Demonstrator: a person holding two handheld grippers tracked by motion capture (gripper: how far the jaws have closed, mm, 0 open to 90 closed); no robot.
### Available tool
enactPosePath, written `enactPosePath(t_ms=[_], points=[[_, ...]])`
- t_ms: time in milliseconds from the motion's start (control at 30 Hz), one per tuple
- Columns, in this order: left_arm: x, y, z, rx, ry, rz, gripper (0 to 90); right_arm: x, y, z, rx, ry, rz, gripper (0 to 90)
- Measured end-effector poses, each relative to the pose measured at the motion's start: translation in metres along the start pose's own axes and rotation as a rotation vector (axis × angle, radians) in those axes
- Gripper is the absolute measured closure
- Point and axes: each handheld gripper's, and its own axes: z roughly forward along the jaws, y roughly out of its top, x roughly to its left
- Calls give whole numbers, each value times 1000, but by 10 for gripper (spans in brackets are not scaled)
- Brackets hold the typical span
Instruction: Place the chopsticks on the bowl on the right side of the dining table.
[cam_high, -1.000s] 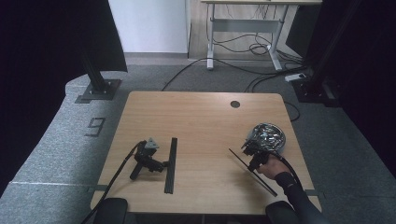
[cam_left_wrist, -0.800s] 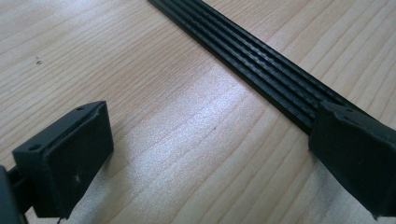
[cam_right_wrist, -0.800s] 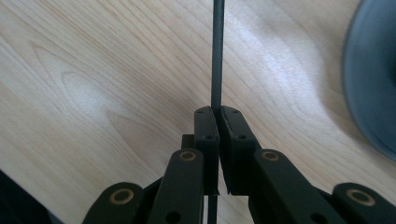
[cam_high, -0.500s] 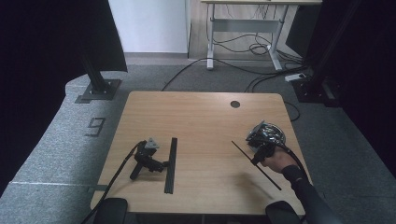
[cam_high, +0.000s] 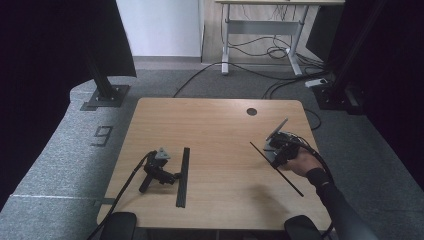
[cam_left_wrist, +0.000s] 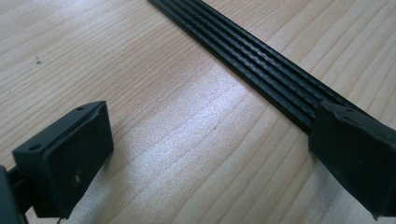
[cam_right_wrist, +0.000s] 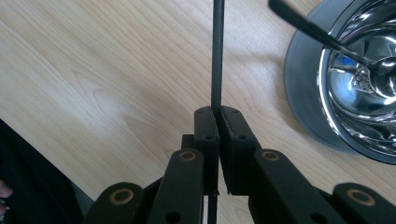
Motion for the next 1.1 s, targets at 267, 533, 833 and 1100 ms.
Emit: enactPosePath(t_ms=[267,533,833,1100], points=[[0,0,0,0,1,1,0,-13,5,-8,-10,-26,33,860],[0,0,0,0,0,0,0,-33,13,-4,-2,-74,60,861],[0,0,0,0,0,-1,0,-52,22,8,11,-99,92,861],[0,0,0,0,0,-1,0,-64,28,25,37,-116,107,861]])
